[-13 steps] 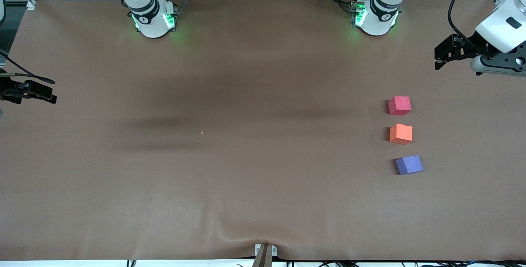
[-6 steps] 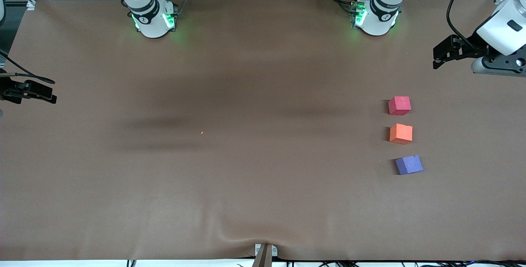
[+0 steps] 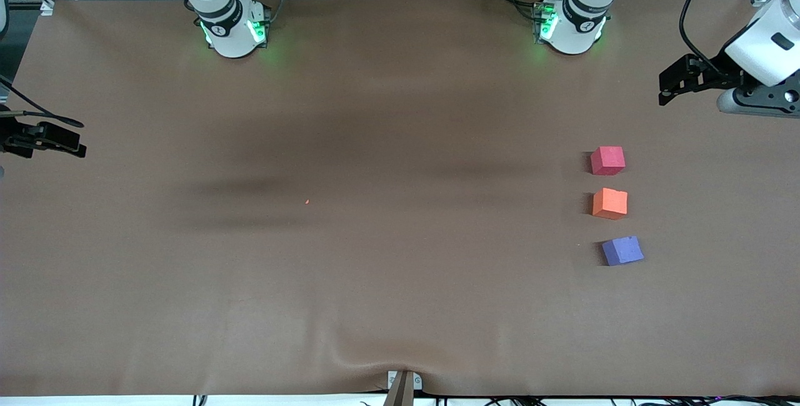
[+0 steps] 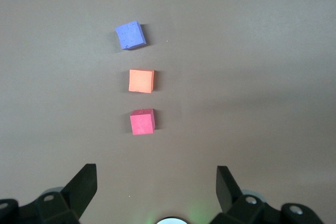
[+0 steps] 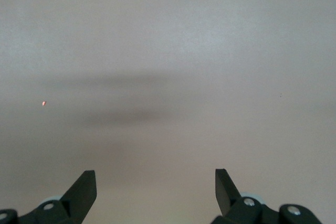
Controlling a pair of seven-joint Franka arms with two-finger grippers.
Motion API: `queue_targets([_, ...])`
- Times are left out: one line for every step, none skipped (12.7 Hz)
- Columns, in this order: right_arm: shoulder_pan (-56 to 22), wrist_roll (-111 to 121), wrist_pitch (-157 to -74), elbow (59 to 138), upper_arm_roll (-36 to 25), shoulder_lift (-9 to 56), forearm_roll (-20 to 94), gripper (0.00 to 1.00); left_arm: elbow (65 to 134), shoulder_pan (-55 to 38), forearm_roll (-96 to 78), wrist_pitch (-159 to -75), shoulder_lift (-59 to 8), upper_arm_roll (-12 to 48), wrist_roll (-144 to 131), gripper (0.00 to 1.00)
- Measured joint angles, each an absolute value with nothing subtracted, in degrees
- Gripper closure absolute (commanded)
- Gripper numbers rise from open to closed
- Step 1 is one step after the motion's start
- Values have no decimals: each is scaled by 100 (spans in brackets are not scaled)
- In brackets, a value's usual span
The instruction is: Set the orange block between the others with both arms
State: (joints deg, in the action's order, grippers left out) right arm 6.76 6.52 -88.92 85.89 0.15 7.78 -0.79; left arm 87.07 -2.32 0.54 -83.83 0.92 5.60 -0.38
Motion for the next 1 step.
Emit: queue_targets([676,652,-8891,8589,15,778,-79,0,8707,-232,53,-8383,92,561,-38,0])
